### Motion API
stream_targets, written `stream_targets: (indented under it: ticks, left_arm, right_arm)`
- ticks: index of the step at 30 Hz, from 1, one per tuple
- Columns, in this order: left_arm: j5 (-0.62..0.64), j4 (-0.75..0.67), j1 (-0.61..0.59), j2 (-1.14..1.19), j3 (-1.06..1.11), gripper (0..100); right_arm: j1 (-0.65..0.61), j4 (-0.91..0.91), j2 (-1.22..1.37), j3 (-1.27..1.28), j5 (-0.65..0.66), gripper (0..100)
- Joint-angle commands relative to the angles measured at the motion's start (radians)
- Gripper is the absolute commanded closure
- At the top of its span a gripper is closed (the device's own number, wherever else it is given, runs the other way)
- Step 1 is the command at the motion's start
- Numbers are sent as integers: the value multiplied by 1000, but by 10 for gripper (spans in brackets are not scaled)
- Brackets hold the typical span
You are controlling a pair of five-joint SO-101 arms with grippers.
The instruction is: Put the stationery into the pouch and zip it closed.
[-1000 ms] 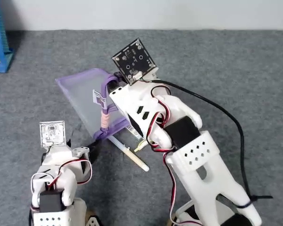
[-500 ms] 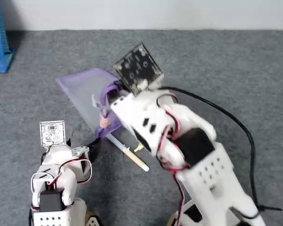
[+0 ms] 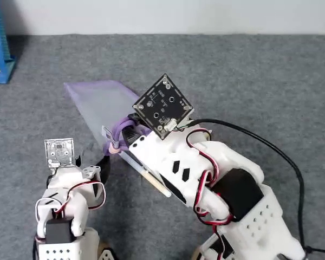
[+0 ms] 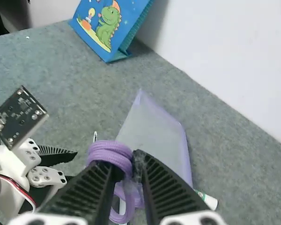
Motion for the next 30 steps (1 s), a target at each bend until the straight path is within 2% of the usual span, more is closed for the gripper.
stream_targets:
  ticks: [1, 9, 14, 21, 27, 30]
  left_arm:
    - [11, -23, -6, -11, -41, 761]
    - [11, 75, 8, -11, -102, 761]
    - [9, 75, 101, -11, -99, 761]
    - [9, -6, 114, -11, -73, 761]
    - [5, 15, 117, -11, -73, 761]
    - [5, 74, 178, -11, -94, 761]
  right_arm:
    - [-8, 5, -33, -57, -9, 991]
    - [-8, 2, -24, -57, -5, 991]
    - [-10, 4, -33, -57, -6, 991]
    - [-10, 39, -33, -57, -5, 991]
    - [-10, 38, -31, -57, -3, 991]
    - [-8, 31, -31, -57, -3, 991]
